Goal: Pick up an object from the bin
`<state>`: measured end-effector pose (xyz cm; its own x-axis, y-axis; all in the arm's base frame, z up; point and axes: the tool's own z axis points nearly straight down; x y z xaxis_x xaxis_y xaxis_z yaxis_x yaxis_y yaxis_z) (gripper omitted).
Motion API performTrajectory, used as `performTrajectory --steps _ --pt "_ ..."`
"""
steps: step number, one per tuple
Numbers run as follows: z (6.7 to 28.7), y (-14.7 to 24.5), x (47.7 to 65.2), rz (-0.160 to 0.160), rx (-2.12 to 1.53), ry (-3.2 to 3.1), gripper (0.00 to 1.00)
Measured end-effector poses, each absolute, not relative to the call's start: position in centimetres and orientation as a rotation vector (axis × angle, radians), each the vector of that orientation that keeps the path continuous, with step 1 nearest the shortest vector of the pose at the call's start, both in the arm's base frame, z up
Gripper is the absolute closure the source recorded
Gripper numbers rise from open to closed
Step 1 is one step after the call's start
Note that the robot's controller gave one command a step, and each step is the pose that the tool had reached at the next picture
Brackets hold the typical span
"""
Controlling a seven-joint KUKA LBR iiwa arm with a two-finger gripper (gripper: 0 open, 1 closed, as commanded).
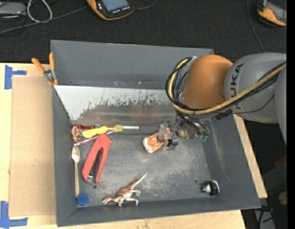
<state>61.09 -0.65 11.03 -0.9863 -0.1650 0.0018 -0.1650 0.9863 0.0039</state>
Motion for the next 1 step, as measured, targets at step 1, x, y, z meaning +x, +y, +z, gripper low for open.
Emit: performTrajectory --steps 1 --pt "13.69 -0.49 61.44 -0.006 0.299 -3.126 1.00"
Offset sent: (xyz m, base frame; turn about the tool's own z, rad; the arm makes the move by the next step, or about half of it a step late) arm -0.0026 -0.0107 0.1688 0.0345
